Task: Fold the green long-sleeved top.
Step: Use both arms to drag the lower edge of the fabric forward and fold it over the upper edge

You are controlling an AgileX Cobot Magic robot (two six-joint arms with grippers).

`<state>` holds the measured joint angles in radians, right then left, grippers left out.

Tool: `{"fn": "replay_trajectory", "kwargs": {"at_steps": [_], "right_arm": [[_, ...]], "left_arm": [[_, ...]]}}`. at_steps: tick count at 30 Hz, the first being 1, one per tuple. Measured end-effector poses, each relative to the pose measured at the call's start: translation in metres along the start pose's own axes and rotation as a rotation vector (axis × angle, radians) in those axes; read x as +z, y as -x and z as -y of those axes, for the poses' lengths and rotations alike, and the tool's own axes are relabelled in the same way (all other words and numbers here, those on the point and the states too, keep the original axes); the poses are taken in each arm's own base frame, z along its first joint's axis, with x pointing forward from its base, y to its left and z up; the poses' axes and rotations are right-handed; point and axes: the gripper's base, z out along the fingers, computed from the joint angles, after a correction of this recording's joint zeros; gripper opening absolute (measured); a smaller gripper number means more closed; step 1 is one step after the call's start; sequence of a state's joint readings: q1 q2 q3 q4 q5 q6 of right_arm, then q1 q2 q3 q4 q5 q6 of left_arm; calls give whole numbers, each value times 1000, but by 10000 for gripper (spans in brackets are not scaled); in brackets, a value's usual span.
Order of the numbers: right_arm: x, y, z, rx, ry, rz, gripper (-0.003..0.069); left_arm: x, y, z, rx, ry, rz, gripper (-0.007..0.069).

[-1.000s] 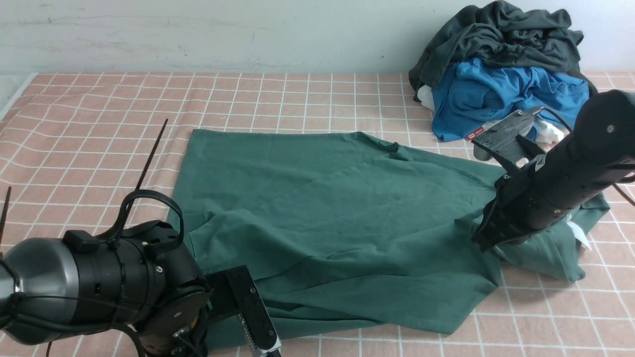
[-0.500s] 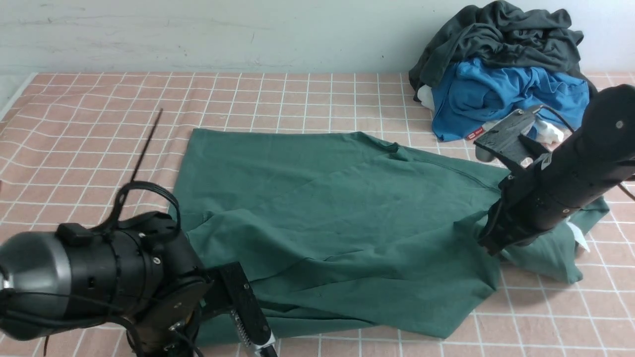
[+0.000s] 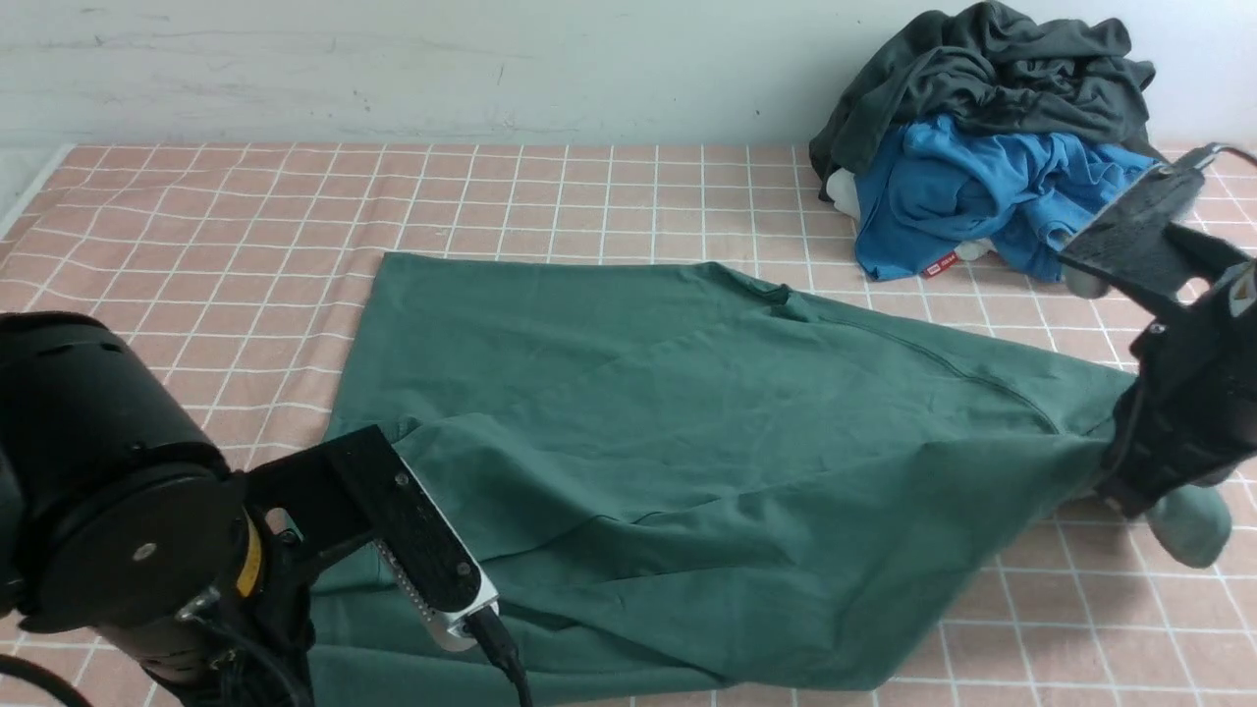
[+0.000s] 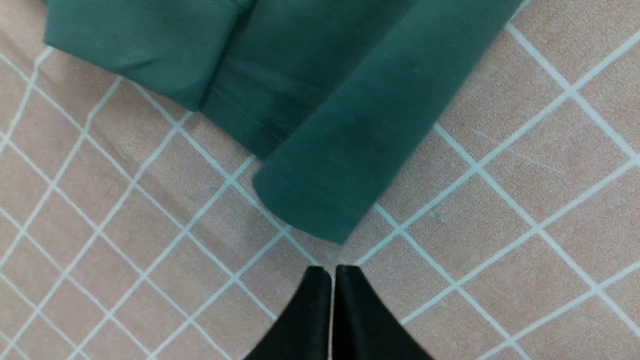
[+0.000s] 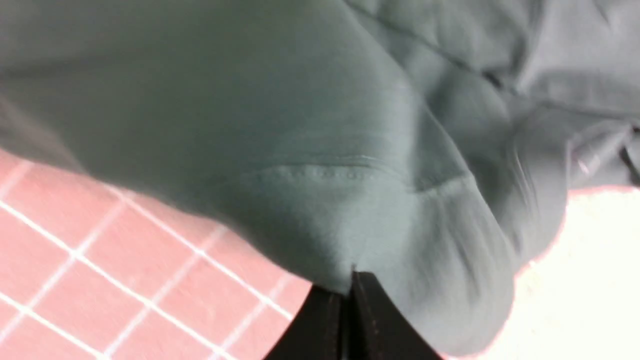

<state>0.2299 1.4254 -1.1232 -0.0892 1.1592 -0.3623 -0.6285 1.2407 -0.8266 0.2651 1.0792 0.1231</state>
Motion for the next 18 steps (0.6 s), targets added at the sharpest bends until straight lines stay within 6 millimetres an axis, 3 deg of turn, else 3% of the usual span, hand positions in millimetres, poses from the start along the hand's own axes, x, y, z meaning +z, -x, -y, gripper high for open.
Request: {"fn": "replay_trajectory", "kwargs": {"at_steps": [6, 10, 18], "right_arm": [[-7, -6, 4, 9, -54, -20, -3], [-5, -1, 5, 12, -56, 13, -3], [6, 9, 5, 18, -43, 67, -3]], "left_arm": [[-5, -1, -3, -51, 6, 52, 0], [4, 5, -1, -99, -58, 42, 0], [48, 18, 15, -32, -206, -162, 13]]}}
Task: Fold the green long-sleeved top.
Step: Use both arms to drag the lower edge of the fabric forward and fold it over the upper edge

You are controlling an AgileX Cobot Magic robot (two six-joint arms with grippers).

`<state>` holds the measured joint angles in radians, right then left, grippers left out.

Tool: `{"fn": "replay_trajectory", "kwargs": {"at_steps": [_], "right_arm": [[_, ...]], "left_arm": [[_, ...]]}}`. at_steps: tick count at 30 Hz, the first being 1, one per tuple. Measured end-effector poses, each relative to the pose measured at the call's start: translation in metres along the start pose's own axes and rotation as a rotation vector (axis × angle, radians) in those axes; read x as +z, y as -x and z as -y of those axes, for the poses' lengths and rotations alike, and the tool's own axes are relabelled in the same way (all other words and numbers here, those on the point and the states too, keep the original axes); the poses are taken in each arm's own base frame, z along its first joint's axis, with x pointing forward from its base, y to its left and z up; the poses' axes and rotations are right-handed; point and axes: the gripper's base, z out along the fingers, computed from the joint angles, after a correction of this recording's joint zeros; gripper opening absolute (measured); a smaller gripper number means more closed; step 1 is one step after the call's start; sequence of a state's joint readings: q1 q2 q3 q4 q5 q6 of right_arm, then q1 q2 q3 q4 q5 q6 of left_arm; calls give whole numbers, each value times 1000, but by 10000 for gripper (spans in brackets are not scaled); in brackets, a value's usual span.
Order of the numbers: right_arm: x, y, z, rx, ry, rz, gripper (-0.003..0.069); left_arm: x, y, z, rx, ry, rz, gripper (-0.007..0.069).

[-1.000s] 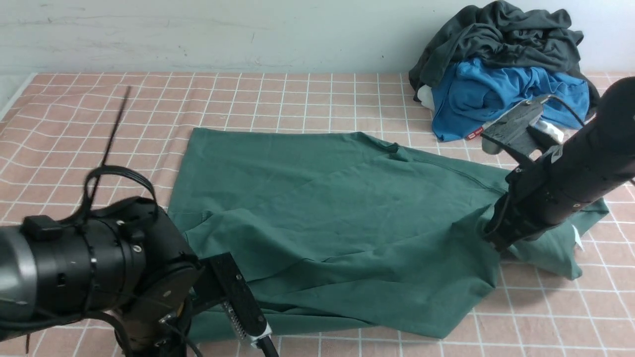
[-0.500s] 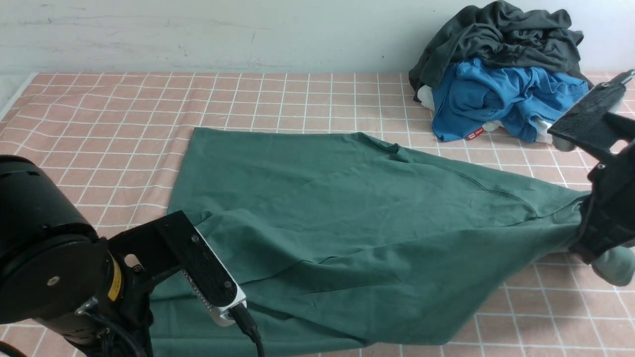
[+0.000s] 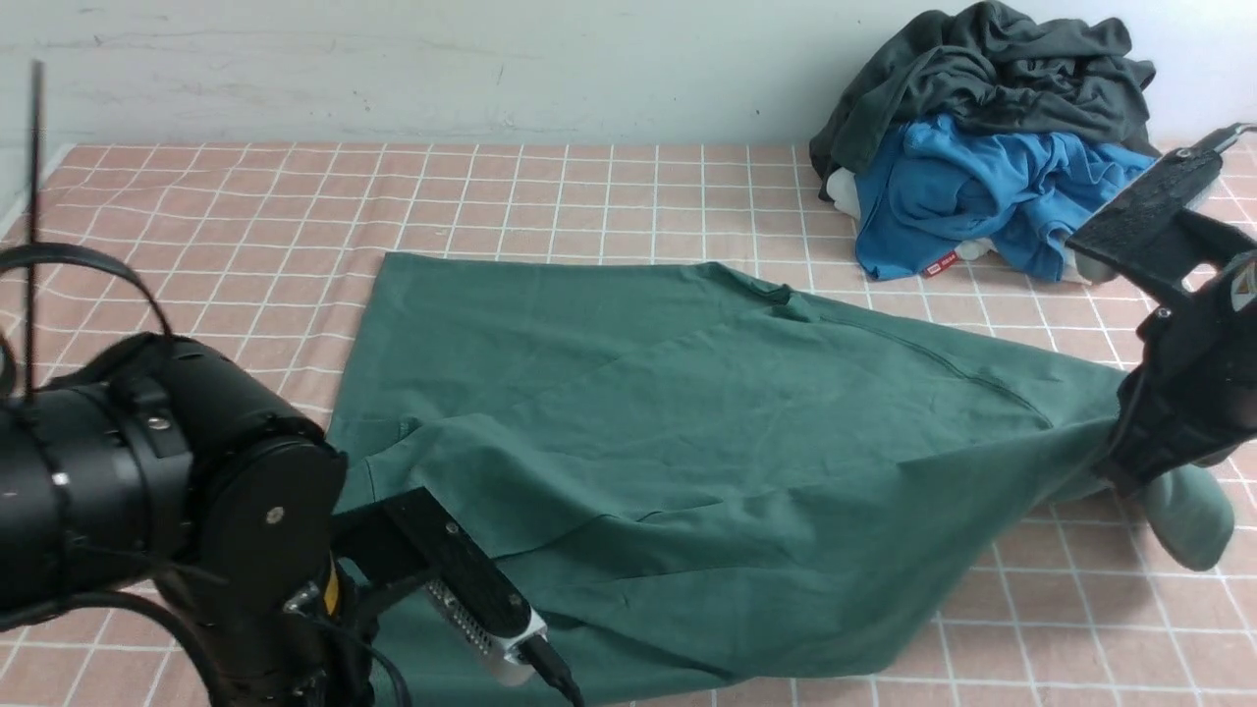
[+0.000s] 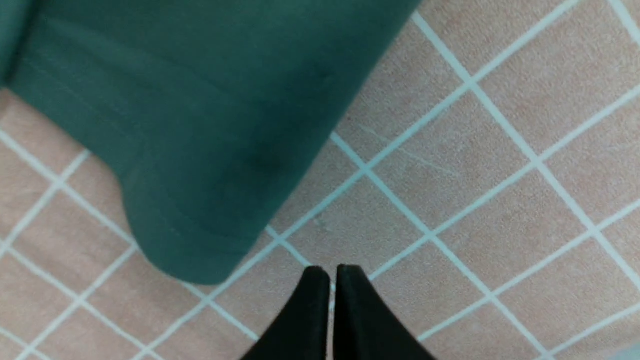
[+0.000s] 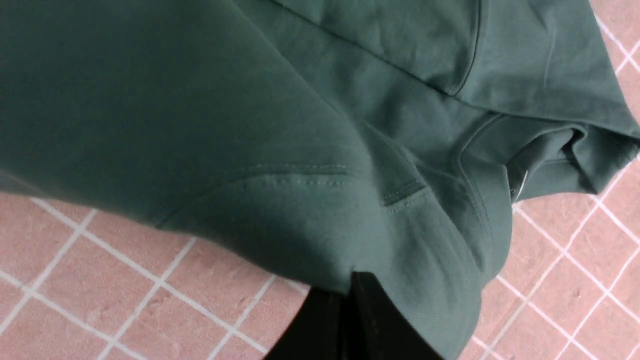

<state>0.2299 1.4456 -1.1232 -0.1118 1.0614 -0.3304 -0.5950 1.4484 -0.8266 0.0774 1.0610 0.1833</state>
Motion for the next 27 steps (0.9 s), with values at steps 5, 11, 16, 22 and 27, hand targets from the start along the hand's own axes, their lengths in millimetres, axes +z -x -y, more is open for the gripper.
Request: {"fn": "replay_trajectory", "kwargs": {"at_steps": [5, 11, 16, 22, 27], "right_arm": [[0, 6, 0, -9, 5, 60, -3], [0, 8, -2, 4, 26, 86, -3], [0, 9, -4, -1, 43, 100, -3], [-1, 12, -10, -24, 113, 133, -3], [-2, 13, -12, -31, 133, 144, -3]], "left_arm": [[27, 12, -1, 51, -22, -88, 94], [47, 21, -8, 85, 47, -114, 273], [47, 24, -15, 105, 119, -92, 323], [61, 35, -16, 160, 118, -102, 271], [63, 36, -16, 168, 108, -128, 144]]}}
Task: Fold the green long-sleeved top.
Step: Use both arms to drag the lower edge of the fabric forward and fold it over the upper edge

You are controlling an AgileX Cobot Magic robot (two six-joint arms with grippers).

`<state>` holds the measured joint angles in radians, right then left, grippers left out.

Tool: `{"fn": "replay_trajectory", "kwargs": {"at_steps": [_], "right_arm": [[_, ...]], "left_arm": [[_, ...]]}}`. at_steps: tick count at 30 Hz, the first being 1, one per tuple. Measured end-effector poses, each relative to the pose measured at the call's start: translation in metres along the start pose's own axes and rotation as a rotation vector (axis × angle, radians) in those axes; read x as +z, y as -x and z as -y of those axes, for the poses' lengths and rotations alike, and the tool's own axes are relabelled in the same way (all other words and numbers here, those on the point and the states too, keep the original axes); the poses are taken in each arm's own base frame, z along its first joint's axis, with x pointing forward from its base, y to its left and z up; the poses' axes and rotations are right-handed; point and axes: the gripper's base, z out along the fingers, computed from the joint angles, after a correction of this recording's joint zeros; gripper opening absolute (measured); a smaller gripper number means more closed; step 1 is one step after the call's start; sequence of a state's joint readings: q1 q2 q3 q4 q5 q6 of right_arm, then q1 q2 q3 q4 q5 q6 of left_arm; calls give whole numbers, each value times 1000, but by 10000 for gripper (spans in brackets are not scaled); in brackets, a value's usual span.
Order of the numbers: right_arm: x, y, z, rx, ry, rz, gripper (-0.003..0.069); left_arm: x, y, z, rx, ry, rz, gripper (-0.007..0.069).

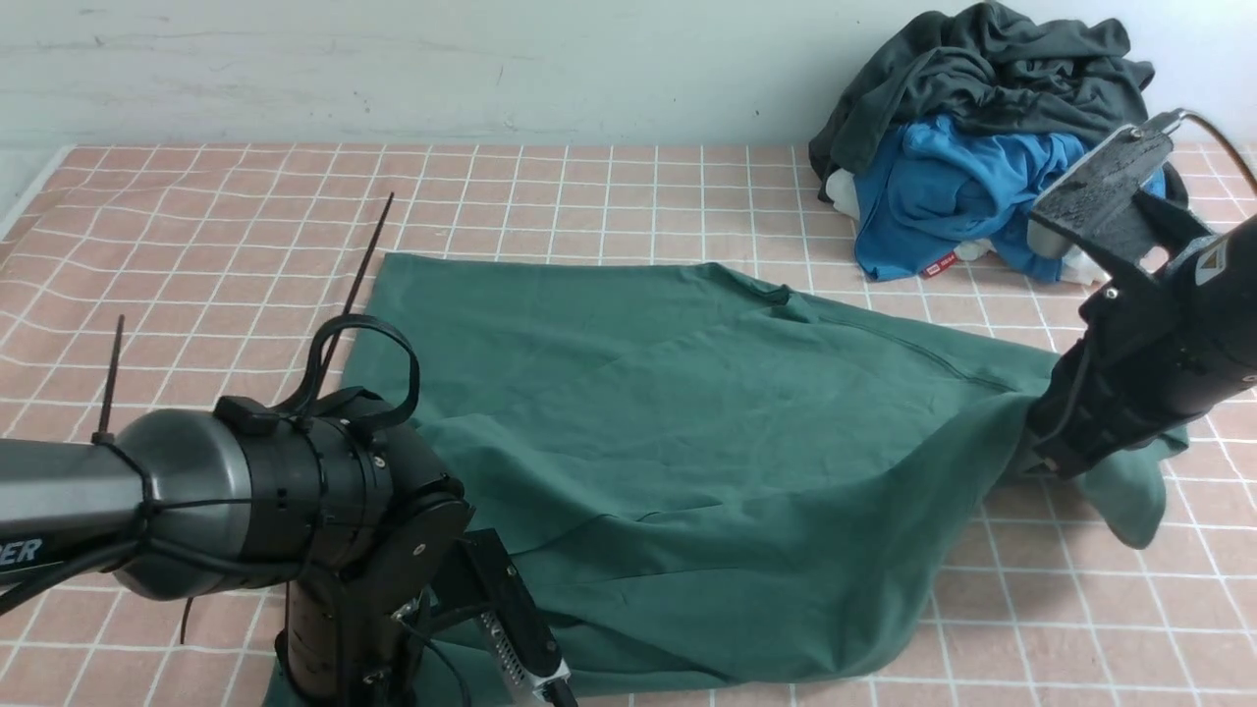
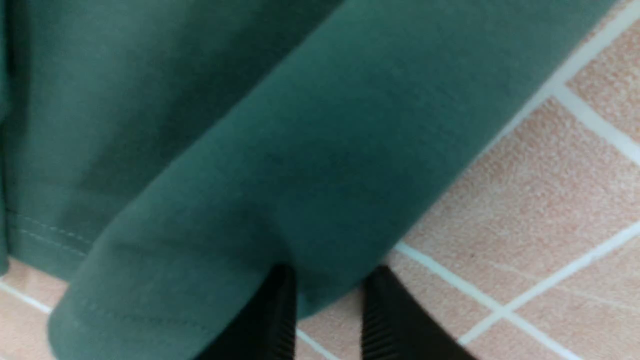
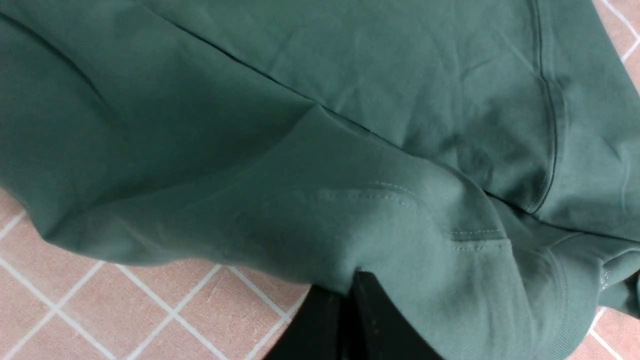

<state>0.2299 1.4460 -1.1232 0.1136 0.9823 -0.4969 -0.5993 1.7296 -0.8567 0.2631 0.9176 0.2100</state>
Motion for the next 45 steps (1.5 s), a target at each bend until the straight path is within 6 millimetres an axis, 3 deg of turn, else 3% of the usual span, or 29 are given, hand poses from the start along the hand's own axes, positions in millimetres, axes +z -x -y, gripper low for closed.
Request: {"fn": "replay_trajectory", "kwargs": {"at_steps": [1, 4, 6, 12, 16, 21, 23, 26, 30, 37, 41, 45], "right_arm": [[0, 0, 0, -3, 1, 0, -3], [0, 0, 0, -1, 4, 2, -3], [0, 0, 0, -1, 4, 2, -3], [0, 0, 0, -1, 5, 0, -3], [0, 0, -1, -1, 6, -1, -3], [0, 0, -1, -1, 6, -2, -3], [0, 0, -1, 0, 9, -3, -3], [0, 0, -1, 2, 11, -2, -3], [0, 0, -1, 3, 12, -2, -3], [0, -2, -2, 3, 23, -21, -3], [0, -2, -2, 3, 25, -25, -3], [0, -2, -2, 2, 25, -26, -3]], "left_arm": [[-1, 0, 0, -11, 0, 1, 71], [-3, -2, 0, -32, 10, 11, 16], [-4, -4, 0, -38, 17, 16, 8], [-35, -15, -4, -122, 70, 147, 6], [-34, -12, -5, -134, 71, 173, 8], [-18, -4, -4, -70, 58, 132, 62], [-11, -1, -3, -56, 48, 110, 128], [-10, -2, -2, -81, 39, 96, 223], [-12, -5, -3, -127, 47, 77, 256], [-46, -21, -16, -248, 202, 185, 17], [-59, -28, -19, -261, 241, 235, -3], [-60, -29, -17, -264, 223, 235, -3]]}}
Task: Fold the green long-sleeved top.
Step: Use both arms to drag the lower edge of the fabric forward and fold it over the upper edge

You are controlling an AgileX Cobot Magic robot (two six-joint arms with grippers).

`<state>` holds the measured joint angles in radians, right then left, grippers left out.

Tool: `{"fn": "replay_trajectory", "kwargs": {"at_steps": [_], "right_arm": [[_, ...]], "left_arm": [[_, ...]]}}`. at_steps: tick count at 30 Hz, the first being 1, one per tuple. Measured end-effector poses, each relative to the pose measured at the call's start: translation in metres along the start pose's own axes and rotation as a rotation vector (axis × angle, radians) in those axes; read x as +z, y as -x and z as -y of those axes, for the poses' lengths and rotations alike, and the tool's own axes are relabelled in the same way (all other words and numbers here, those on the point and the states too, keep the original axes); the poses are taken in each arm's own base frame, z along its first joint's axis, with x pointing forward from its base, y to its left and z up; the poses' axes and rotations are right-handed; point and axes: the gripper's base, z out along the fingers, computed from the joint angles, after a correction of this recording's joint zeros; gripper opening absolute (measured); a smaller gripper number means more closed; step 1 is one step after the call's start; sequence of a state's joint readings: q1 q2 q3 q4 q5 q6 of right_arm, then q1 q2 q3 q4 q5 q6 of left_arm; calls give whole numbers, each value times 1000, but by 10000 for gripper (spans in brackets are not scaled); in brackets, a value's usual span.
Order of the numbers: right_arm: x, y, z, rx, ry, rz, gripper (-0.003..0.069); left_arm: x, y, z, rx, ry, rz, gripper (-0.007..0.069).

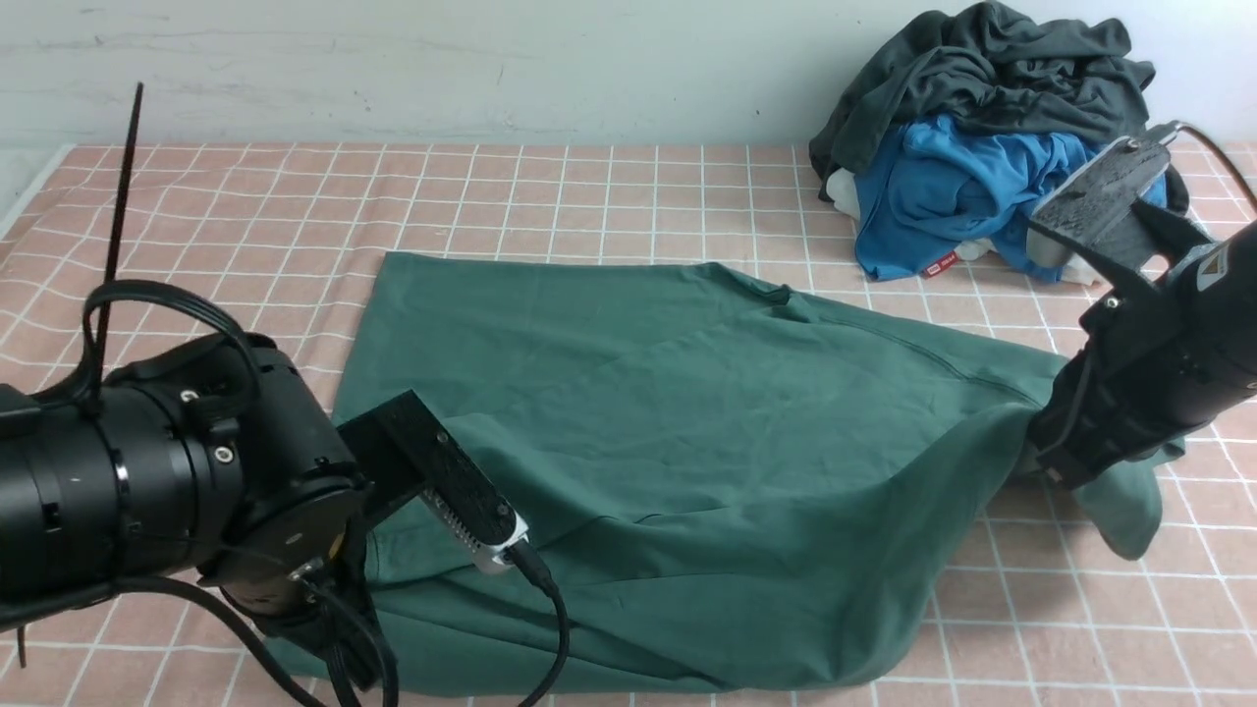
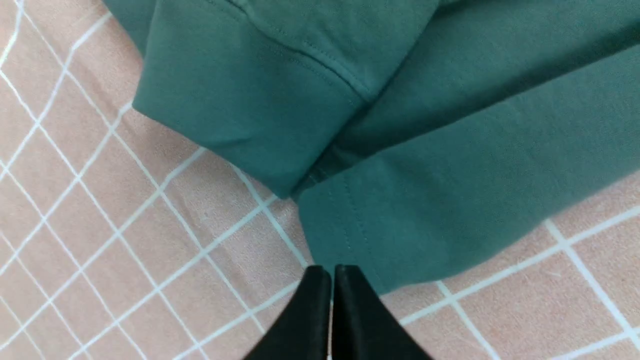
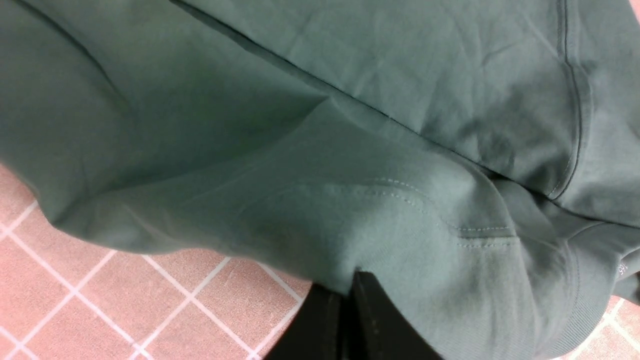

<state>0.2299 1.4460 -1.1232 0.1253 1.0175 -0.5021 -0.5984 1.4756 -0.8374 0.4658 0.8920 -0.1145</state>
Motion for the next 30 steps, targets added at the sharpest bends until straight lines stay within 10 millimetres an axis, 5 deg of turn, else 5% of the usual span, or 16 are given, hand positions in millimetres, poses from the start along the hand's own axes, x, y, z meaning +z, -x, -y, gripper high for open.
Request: {"fn": "replay_trajectory", "kwargs": {"at_steps": [5, 14, 30], "right_arm": [[0, 0, 0, -30, 0, 0, -3], [0, 2, -1, -32, 7, 24, -3], [0, 3, -2, -24, 18, 33, -2]], "left_arm": [[11, -13, 13, 95, -75, -40, 40], [30, -19, 21, 296, -42, 86, 371], [44, -17, 25, 350, -51, 38, 299]]}}
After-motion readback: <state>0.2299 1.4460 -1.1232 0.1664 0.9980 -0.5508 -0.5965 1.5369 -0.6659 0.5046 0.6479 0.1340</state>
